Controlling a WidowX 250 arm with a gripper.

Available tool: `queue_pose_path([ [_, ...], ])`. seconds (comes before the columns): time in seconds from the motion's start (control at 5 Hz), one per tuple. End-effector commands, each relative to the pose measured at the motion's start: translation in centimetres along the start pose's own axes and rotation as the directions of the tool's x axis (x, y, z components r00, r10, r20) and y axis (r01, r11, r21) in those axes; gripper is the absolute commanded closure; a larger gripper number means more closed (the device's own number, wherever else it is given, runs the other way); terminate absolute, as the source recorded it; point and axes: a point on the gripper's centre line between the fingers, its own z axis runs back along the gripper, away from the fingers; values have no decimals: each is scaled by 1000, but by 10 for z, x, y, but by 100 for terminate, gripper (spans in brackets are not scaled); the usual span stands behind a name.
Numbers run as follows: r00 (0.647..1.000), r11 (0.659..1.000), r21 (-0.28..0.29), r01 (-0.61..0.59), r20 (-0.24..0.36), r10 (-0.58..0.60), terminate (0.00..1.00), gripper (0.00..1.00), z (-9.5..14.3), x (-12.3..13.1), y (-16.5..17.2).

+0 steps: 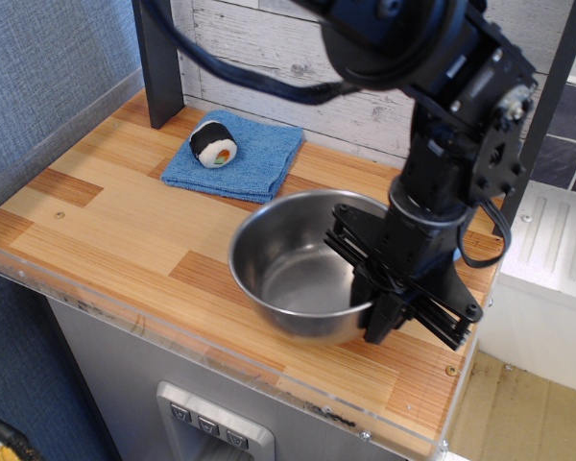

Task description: Move the bowl to the bottom right of the table

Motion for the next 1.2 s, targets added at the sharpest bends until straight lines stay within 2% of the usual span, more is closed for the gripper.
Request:
queue_pose_path([
  [0.0,998,997,39,65,2,-65,0,100,-2,5,-14],
  [0.2,996,996,41,83,-11,-83,0,100,-9,5,-16],
  [0.4,1000,998,51,20,-17,-20,0,0,-6,2,-12],
  [0.6,1000,999,42,-22,-14,23,0,0,-5,0,-10],
  [1.0,999,999,33,-27,-18,27,0,0,-3,-3,-8],
])
